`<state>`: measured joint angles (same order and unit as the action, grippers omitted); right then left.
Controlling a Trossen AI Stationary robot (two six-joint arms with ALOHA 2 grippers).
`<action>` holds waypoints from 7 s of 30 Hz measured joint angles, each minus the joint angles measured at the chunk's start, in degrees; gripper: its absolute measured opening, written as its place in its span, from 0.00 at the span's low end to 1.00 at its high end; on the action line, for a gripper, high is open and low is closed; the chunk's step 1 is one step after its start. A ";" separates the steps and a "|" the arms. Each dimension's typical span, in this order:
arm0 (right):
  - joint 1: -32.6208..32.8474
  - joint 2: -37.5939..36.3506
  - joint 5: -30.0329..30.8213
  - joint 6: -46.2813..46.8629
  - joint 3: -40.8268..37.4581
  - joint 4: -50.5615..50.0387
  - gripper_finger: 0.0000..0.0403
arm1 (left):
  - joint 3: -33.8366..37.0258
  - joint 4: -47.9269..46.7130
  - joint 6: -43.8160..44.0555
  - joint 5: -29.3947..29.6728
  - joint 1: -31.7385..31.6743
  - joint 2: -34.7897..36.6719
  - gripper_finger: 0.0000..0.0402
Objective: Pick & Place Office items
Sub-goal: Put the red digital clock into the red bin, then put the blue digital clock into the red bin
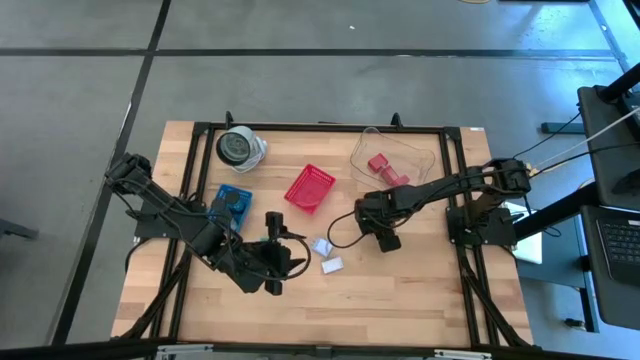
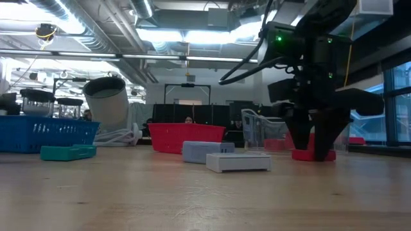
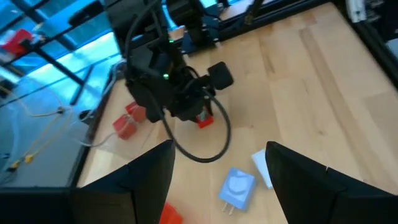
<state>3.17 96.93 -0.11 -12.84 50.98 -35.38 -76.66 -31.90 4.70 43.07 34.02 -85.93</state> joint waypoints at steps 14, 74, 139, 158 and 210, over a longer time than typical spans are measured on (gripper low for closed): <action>-1.17 -8.12 2.24 -0.73 3.65 6.72 0.44 | 0.02 -0.02 0.40 16.36 0.06 2.10 0.62; -7.46 4.71 -7.04 -6.93 4.44 17.81 0.39 | 0.01 -1.55 7.15 20.40 0.07 10.45 0.62; -13.26 7.54 -3.95 20.38 4.62 62.96 0.73 | 0.02 -13.61 29.26 8.48 -1.58 10.45 0.62; -8.81 -26.01 -3.73 19.21 4.63 30.91 0.73 | 0.02 -39.91 75.72 -20.73 -9.09 -6.51 0.62; -0.32 -27.59 -3.77 16.60 4.61 24.99 0.73 | 11.67 -22.89 84.12 -26.65 -8.96 -14.97 0.62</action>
<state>2.85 69.34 -3.87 3.76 55.59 -10.39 -64.99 -54.79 88.82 16.42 25.06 -100.90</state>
